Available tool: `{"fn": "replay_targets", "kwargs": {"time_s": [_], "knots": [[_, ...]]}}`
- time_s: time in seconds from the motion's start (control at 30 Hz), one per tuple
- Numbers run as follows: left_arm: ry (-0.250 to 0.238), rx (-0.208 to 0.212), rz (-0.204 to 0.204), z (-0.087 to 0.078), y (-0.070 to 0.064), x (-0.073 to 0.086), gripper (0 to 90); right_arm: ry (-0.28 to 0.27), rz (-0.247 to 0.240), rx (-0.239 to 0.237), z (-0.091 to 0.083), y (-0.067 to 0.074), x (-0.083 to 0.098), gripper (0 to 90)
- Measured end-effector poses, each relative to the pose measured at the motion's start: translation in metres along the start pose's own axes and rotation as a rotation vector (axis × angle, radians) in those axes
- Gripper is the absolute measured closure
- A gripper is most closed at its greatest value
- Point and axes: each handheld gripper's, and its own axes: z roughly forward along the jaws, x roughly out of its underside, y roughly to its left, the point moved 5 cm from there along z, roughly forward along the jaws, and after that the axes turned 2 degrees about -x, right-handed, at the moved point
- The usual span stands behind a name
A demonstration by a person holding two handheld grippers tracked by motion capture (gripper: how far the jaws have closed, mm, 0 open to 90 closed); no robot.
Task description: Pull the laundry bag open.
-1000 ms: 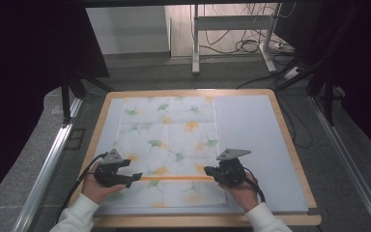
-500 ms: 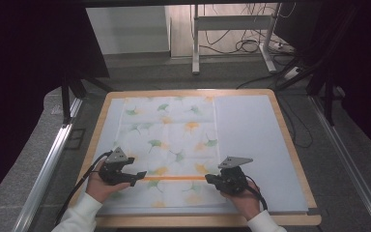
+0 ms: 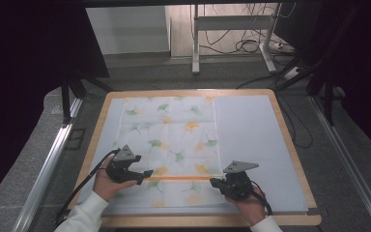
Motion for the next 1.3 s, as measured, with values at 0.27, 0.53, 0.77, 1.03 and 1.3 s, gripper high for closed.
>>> {"fn": "replay_targets", "kwargs": {"time_s": [0.27,0.53,0.77,1.03,1.3], "knots": [[0.010,0.053,0.030,0.011,-0.016,-0.015,26.1,0.017,0.016,0.014,-0.006,-0.003,0.013,88.6],[0.016,0.070,0.052,0.024,-0.029,-0.025,26.6,0.056,0.005,0.018,-0.003,-0.003,0.018,88.6],[0.021,0.091,0.066,0.033,-0.037,-0.032,26.8,0.086,0.007,0.020,0.000,-0.003,0.023,88.6],[0.018,0.125,0.071,0.037,-0.044,-0.038,28.7,0.099,0.008,0.016,0.001,-0.003,0.025,88.6],[0.035,0.152,0.066,0.045,-0.049,-0.041,29.7,0.105,0.003,0.014,0.002,-0.001,0.026,88.6]]}}
